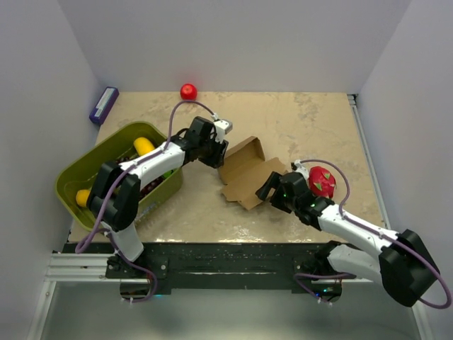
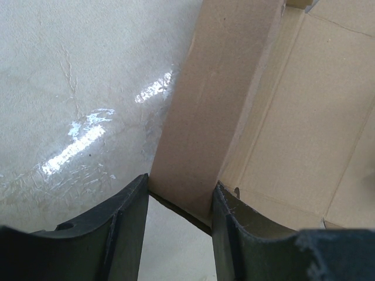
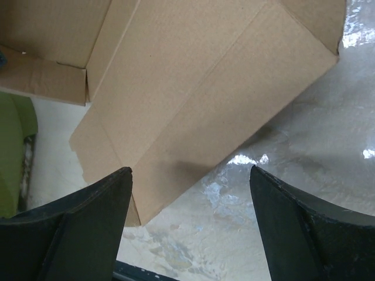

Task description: Fold the paper box

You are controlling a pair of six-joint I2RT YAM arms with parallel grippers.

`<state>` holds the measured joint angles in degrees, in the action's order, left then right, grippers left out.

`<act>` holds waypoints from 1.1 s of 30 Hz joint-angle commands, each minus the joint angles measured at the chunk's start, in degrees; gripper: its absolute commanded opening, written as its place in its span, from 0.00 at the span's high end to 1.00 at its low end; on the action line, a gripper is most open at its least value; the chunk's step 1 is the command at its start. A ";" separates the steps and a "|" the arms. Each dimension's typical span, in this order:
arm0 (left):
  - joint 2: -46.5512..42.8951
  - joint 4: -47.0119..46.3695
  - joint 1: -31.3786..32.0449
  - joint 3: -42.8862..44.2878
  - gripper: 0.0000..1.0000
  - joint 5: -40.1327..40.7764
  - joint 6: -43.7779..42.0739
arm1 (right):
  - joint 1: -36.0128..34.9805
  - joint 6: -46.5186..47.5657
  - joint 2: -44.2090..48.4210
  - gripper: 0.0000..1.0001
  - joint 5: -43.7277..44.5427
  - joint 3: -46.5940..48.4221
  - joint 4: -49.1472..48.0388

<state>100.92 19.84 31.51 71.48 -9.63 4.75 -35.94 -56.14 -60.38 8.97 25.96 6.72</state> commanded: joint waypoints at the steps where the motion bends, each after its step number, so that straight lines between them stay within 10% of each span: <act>1: -3.26 3.02 0.05 -1.34 0.43 -2.23 -3.26 | 0.08 -0.55 -2.11 0.15 -0.27 1.30 -4.17; 5: -7.58 1.17 0.75 -2.22 0.16 -4.52 -4.49 | 0.08 -1.69 -0.53 0.14 -0.63 -2.04 -6.19; 14: -14.09 -5.06 1.10 1.02 0.12 -2.24 -2.13 | 0.08 -2.31 6.41 0.15 4.82 -5.12 -2.77; 33: 12.27 -4.10 7.96 24.31 0.62 6.03 1.22 | 0.08 -0.55 3.69 0.23 3.07 -6.79 -9.35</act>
<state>111.94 16.01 39.64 91.77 -4.62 4.95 -35.94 -57.36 -56.27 12.23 19.53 1.06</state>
